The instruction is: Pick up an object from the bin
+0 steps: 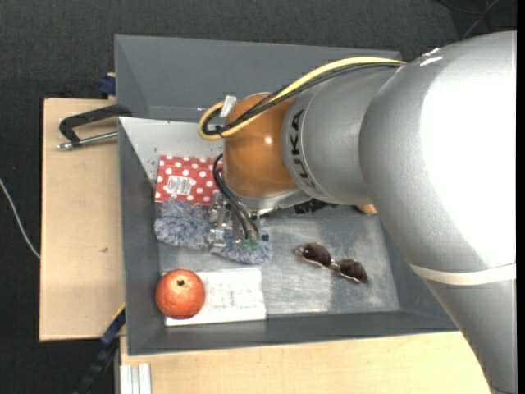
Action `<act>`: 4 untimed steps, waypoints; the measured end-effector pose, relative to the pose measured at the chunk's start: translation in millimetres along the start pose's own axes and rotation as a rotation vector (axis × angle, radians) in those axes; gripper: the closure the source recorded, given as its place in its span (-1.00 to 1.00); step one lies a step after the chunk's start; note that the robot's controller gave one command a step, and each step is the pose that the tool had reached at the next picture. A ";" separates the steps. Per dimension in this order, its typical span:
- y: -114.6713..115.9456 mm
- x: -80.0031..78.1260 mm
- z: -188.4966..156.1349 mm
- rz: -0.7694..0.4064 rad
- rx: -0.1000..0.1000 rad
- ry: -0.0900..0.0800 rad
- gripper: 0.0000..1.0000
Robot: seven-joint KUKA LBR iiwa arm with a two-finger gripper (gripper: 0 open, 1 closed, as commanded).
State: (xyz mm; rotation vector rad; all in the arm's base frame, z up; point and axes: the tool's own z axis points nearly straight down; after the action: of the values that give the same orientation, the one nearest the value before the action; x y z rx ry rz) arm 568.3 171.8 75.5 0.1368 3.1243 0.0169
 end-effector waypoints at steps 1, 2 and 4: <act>-0.5 -0.2 -0.6 0.005 0.000 0.000 1.00; -0.4 0.1 -3.3 0.004 0.001 0.002 1.00; -1.2 1.0 -34.0 0.003 0.008 0.012 1.00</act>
Offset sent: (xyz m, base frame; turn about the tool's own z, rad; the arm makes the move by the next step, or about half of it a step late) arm -0.0001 0.0000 0.0266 -0.0001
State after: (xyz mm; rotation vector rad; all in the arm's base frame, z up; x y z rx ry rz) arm 566.7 170.4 109.4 0.1427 3.1367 0.0047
